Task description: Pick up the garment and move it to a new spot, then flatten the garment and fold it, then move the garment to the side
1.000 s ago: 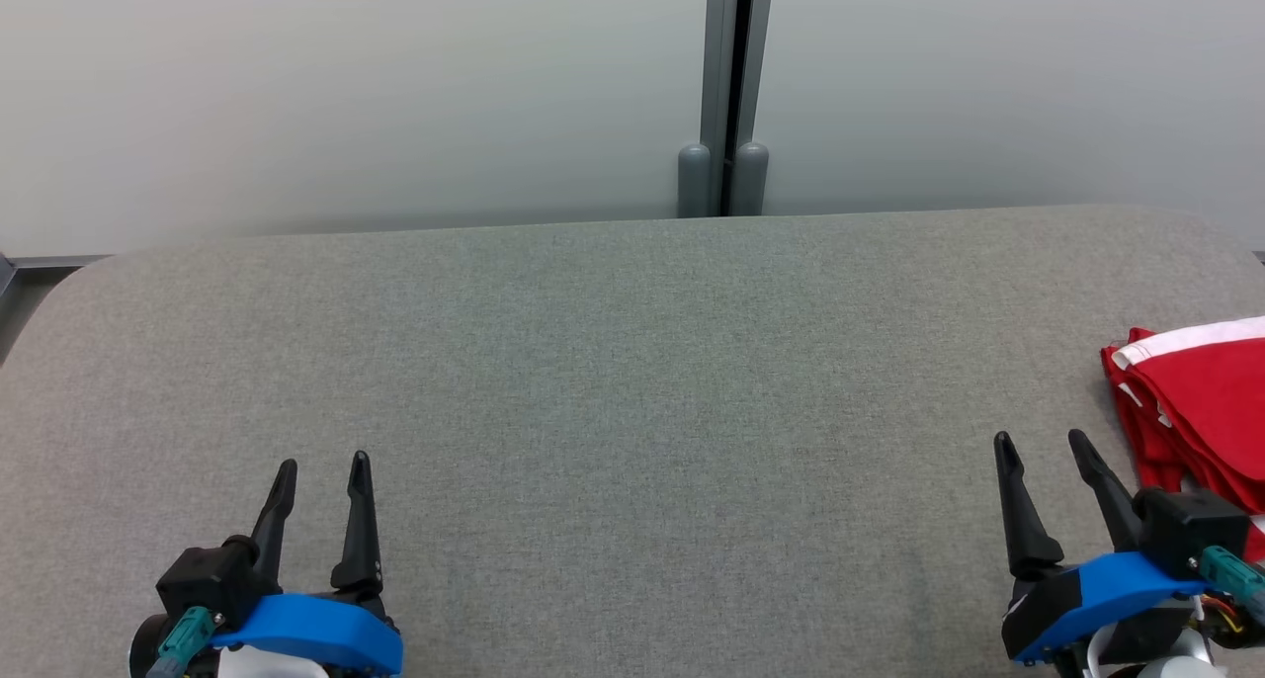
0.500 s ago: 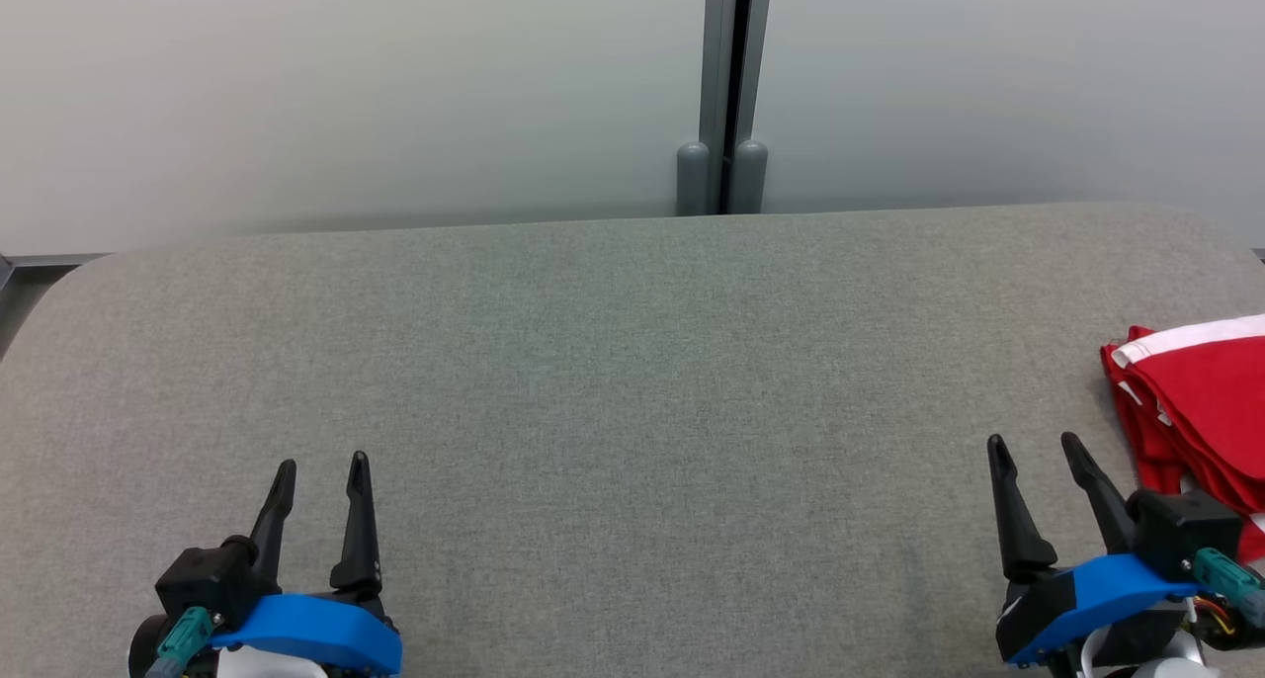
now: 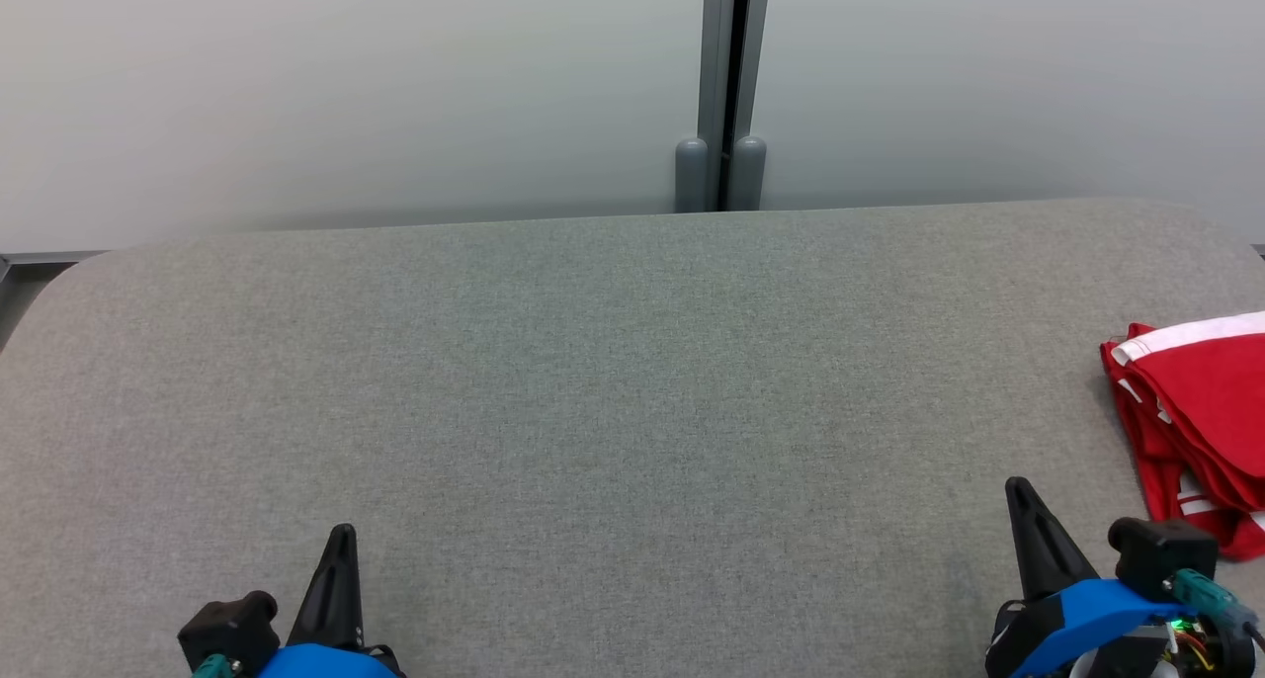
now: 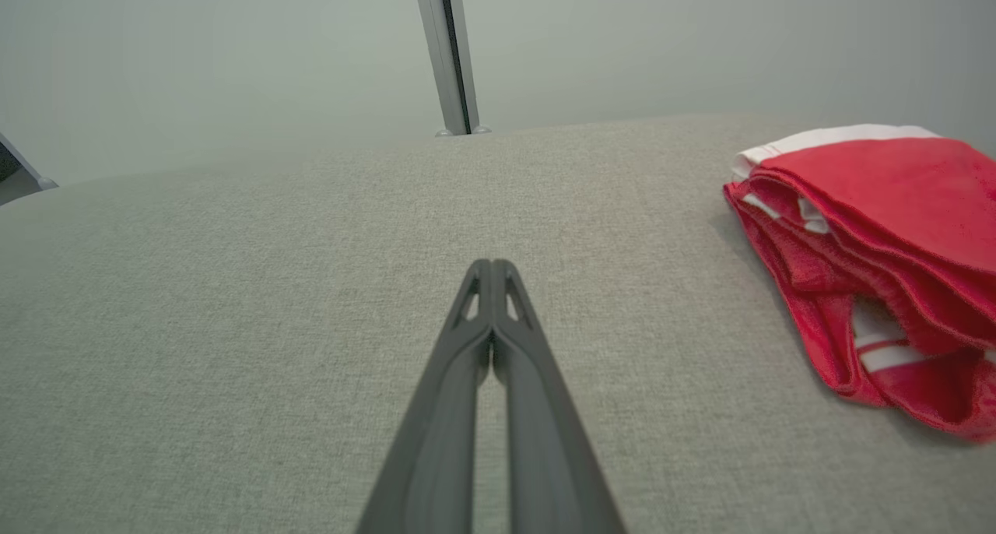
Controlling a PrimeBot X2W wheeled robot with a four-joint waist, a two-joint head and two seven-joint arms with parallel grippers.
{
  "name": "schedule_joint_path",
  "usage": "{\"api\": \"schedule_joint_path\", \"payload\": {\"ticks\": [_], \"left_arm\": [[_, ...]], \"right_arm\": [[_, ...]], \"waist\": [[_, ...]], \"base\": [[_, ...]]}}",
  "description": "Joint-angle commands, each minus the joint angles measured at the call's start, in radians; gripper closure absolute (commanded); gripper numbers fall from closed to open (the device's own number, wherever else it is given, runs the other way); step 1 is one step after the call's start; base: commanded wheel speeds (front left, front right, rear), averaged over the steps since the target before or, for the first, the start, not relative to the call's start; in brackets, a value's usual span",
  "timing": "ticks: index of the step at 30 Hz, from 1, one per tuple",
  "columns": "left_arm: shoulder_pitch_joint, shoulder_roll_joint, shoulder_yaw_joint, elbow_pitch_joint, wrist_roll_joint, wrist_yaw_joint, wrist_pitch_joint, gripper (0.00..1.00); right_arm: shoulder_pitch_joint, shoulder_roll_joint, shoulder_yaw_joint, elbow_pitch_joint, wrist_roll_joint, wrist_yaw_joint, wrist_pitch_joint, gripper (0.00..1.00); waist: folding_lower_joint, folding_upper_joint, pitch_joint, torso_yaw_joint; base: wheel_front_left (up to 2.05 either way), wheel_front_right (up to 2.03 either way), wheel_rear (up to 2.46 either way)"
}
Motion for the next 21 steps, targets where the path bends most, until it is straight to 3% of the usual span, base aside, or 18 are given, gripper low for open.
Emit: {"api": "schedule_joint_path", "payload": {"ticks": [1,21], "left_arm": [[-0.019,0.004,0.009,-0.017,-0.04,0.0,0.011,1.0],[-0.037,-0.007,0.051,-0.072,-0.361,-0.002,0.101,1.0]], "right_arm": [[-0.013,-0.003,-0.006,-0.009,0.049,0.0,0.008,1.0],[-0.026,-0.005,-0.007,-0.017,0.419,0.0,0.046,1.0]], "waist": [[0.0,0.0,0.0,0.0],[0.0,0.0,-0.004,0.002]], "base": [[0.0,0.0,0.0],[0.0,0.0,0.0]]}}
